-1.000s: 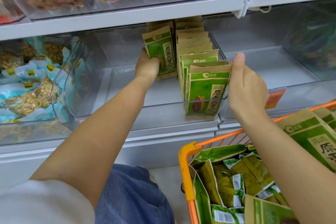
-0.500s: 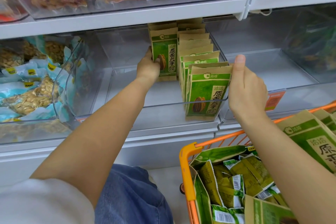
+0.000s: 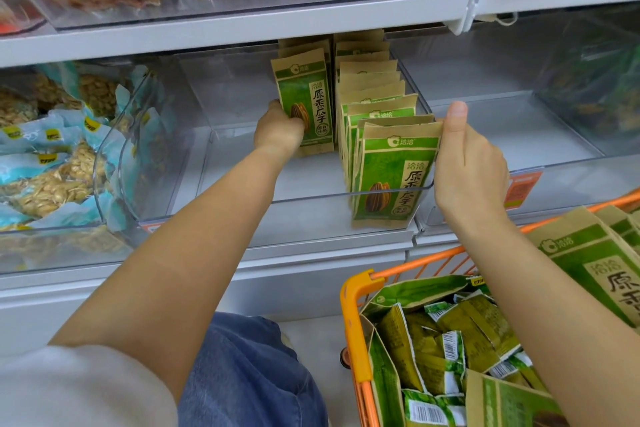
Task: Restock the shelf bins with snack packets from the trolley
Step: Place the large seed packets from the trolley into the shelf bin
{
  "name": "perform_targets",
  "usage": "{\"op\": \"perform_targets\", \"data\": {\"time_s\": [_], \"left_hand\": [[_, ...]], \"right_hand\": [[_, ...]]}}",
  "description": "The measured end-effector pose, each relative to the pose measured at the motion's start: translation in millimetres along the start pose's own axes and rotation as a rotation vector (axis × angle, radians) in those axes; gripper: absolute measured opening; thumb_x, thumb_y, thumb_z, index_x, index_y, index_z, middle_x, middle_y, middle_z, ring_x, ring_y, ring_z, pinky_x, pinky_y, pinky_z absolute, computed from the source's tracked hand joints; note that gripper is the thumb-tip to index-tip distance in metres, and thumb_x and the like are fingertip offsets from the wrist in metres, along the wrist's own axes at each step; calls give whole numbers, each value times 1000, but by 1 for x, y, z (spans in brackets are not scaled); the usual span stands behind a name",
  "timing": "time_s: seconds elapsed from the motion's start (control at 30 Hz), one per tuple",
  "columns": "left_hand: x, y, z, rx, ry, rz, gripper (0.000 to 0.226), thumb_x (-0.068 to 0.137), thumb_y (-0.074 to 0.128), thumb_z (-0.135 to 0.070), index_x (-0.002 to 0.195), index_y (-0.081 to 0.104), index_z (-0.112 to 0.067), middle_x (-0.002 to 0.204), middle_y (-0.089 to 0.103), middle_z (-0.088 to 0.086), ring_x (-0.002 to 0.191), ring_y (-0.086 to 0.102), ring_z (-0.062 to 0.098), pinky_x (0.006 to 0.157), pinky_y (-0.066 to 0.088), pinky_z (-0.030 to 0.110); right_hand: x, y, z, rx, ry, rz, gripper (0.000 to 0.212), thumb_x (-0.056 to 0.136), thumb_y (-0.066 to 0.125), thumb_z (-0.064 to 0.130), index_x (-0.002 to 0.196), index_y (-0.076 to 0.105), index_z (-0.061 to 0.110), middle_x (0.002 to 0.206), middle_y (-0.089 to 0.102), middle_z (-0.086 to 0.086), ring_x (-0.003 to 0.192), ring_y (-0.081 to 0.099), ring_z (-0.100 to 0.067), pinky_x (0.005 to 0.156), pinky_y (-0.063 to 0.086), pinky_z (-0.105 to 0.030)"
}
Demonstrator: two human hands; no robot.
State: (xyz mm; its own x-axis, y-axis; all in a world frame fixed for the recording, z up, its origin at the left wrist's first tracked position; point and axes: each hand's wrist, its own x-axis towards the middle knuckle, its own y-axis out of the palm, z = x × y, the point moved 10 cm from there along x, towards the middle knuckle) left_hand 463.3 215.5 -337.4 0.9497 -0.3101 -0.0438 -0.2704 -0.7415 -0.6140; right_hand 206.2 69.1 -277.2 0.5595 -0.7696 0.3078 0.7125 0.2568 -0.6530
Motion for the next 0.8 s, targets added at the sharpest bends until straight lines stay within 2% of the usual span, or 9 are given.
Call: {"op": "perform_targets", "data": {"time_s": [0.13, 0.27, 0.33, 0.43, 0.53, 0.6, 0.7, 0.8], "left_hand": [[1, 2, -7, -38, 39, 7, 38, 93, 47, -5, 131, 44, -10, 127, 57, 10, 115, 54, 29, 80, 41, 27], [-1, 3, -7, 10, 44, -1, 34, 101, 37, -22, 135, 40, -14, 127, 57, 10, 114, 54, 31, 86, 43, 35], [0, 2, -4, 33, 28, -10, 34, 102, 35, -25, 134, 39, -14, 126, 57, 10, 112, 55, 32, 84, 43, 35], [2, 4, 1, 16, -18, 19, 35, 97, 43, -20, 131, 41, -11, 122, 57, 9, 106, 55, 29, 78, 40, 31], [3, 1, 4, -22, -49, -6, 37, 93, 48, -15, 129, 43, -9, 122, 57, 9, 110, 56, 28, 79, 42, 31], [4, -1, 4, -63, -55, -19, 38, 92, 48, -12, 130, 43, -10, 122, 58, 9, 110, 56, 28, 79, 44, 31], [4, 0, 6, -76, -64, -11, 45, 90, 48, -11, 135, 40, -10, 125, 57, 8, 113, 56, 28, 83, 46, 32], [2, -16, 2, -125, -43, -104, 64, 89, 49, -10, 148, 25, -12, 143, 43, 10, 128, 46, 28, 97, 45, 35]], "right_hand": [[-1, -1, 1, 6, -2, -1, 55, 103, 9, 45, 79, 52, 19, 74, 52, -4, 78, 46, -25, 68, 27, -33], [0, -1, 1, -4, 3, 10, 54, 103, 10, 44, 78, 52, 20, 65, 44, 3, 76, 43, -24, 67, 25, -32], [0, 0, 1, -9, 1, 15, 55, 103, 10, 44, 80, 54, 19, 65, 44, 4, 75, 43, -23, 67, 25, -31], [0, 1, -1, -19, 3, 17, 54, 103, 10, 43, 77, 51, 19, 64, 42, 4, 75, 43, -25, 66, 25, -32], [0, 1, 0, -19, 2, 4, 54, 103, 10, 43, 65, 42, 23, 62, 43, 3, 75, 44, -26, 67, 26, -32], [1, 0, -1, -15, 6, -4, 54, 103, 10, 43, 63, 41, 24, 63, 44, 3, 75, 45, -26, 67, 26, -32], [1, -1, -1, -33, -10, -29, 57, 103, 10, 44, 80, 55, 19, 73, 52, -4, 78, 46, -25, 68, 27, -32], [2, -6, 0, 96, -46, -106, 64, 99, 9, 52, 98, 62, 15, 91, 63, -4, 88, 55, -24, 72, 36, -36]]}}
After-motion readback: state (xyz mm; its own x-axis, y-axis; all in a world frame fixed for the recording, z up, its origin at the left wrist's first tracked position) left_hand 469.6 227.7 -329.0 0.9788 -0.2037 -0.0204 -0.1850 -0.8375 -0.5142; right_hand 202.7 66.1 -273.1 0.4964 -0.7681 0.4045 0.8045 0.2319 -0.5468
